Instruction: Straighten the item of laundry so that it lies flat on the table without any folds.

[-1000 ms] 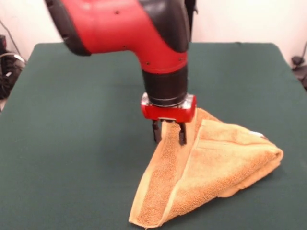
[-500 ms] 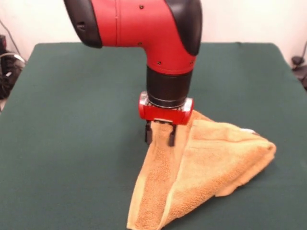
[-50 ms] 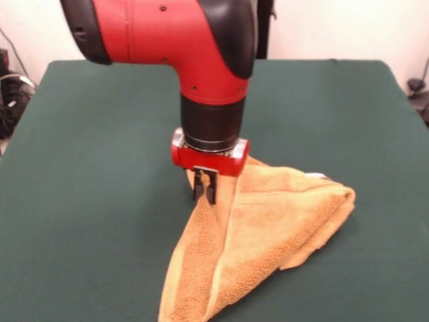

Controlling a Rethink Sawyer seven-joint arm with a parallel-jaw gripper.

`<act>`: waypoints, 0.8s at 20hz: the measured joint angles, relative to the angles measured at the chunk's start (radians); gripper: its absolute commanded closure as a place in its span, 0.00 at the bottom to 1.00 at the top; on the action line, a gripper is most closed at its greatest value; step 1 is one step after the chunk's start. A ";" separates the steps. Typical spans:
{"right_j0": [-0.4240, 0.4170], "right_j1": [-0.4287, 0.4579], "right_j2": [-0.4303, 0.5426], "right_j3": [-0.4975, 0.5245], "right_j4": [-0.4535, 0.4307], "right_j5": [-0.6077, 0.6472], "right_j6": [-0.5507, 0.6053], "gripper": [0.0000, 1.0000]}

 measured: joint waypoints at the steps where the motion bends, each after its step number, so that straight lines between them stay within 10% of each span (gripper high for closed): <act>1: -0.006 0.000 0.000 0.000 0.001 0.000 0.000 1.00; 16: 0.135 -0.049 -0.276 0.006 -0.017 0.104 0.000 1.00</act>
